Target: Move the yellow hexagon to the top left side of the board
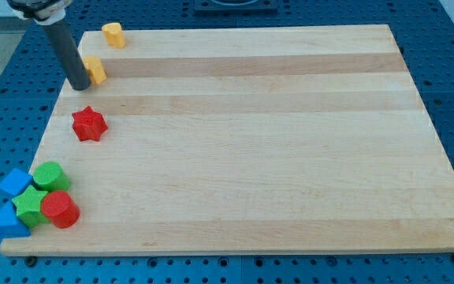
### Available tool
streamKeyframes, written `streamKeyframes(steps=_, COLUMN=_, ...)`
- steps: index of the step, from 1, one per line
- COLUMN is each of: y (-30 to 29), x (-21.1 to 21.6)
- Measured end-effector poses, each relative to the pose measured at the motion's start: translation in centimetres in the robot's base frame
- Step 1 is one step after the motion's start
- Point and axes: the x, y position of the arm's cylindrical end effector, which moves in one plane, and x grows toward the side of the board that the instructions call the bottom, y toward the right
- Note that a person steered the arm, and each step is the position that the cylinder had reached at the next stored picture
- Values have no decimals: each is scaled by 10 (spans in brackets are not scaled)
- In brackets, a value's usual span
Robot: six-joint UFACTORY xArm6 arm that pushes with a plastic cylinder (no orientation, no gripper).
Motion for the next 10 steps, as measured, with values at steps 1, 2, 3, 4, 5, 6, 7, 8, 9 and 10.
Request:
streamKeyframes(steps=1, y=7, x=-10)
streamKeyframes(steps=2, y=22, x=7)
streamKeyframes(steps=3, y=30, x=-3)
streamKeyframes(steps=4, y=29, x=-27)
streamKeyframes(steps=5, y=29, x=-41)
streamKeyframes(steps=6, y=24, x=-65)
streamKeyframes(steps=7, y=23, x=-69)
streamKeyframes(steps=8, y=23, x=-69)
streamKeyframes(steps=9, y=56, x=-40)
streamKeyframes(steps=10, y=98, x=34)
